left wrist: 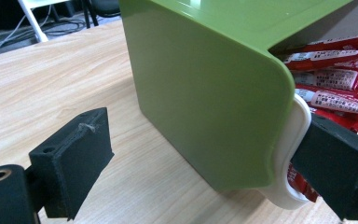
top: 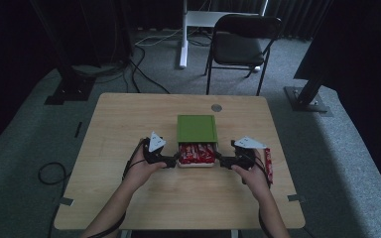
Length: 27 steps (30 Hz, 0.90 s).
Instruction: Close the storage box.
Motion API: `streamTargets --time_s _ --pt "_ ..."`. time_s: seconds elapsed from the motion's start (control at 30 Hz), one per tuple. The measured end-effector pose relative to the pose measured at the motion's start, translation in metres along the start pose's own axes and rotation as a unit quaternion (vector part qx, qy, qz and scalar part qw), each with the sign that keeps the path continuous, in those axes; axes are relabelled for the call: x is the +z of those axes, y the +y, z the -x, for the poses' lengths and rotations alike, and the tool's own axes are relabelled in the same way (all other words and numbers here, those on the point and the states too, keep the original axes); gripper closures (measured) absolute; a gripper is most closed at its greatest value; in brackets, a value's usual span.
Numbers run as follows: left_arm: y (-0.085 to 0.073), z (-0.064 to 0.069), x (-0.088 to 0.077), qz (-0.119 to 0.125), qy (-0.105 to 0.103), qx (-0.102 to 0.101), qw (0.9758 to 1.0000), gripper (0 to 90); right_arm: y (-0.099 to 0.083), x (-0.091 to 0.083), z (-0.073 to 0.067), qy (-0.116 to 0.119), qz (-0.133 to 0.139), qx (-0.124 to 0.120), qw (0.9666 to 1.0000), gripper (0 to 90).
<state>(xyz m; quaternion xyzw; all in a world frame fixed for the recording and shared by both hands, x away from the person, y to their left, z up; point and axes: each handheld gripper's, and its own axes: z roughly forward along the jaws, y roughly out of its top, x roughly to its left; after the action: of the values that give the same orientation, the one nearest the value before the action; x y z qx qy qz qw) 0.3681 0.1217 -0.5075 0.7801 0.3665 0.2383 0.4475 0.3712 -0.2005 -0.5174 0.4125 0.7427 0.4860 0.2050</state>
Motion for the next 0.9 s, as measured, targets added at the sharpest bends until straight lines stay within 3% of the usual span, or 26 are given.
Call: streamTargets --time_s 0.63,0.7,0.8,0.9 --pt "0.0035 -0.0019 0.0055 0.001 0.018 0.001 0.9998 8.0 0.0024 0.0066 0.0003 -0.024 0.007 0.010 0.9996 11.0" --pt "0.0028 -0.0027 0.0053 0.001 0.014 -0.007 0.9999 8.1 0.0021 0.0066 0.0002 -0.023 0.008 0.011 0.9996 11.1" --pt "0.0028 -0.0012 0.0038 0.006 0.010 0.001 0.9999 8.1 0.0016 0.0059 -0.0002 -0.024 0.011 0.009 0.9996 12.1" --pt "0.0032 0.0012 0.0009 0.013 -0.013 -0.019 0.9997 8.1 0.0021 0.0044 -0.0021 -0.018 0.020 0.008 0.9996 12.8"
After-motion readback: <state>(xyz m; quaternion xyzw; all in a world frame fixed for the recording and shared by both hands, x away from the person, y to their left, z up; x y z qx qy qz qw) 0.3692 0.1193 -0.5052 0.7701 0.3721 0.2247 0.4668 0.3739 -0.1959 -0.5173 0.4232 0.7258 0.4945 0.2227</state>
